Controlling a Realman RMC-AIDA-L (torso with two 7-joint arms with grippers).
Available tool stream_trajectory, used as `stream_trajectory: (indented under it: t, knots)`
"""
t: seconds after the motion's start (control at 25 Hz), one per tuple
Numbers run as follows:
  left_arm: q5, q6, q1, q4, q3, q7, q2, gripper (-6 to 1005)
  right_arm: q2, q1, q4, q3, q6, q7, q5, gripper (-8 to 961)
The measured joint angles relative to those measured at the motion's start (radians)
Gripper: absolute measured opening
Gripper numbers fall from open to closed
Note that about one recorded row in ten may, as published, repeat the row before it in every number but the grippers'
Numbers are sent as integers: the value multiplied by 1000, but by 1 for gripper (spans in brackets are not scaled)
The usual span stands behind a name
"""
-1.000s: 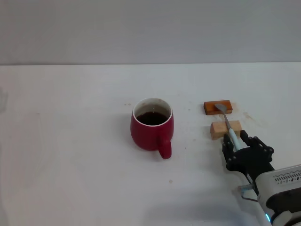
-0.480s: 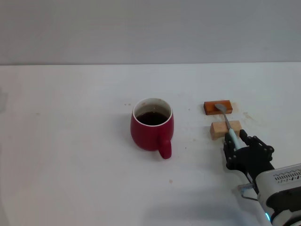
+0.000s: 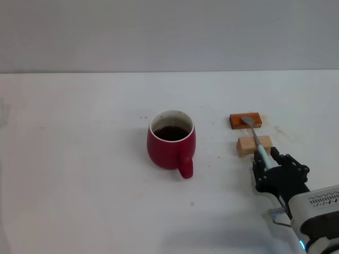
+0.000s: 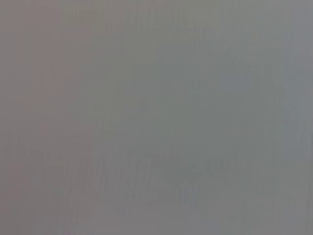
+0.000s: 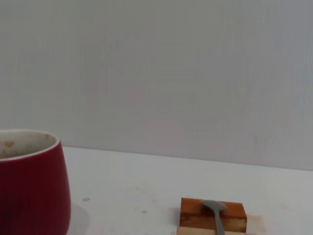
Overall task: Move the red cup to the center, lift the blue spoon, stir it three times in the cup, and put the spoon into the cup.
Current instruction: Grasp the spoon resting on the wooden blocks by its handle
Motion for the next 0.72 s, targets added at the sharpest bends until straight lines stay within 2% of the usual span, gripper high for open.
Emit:
stream_trajectory:
  t: [0.72]
  knots:
    - [0,12,7,3,0,0,-5,863,0,-1,-2,1,10,0,-3,327]
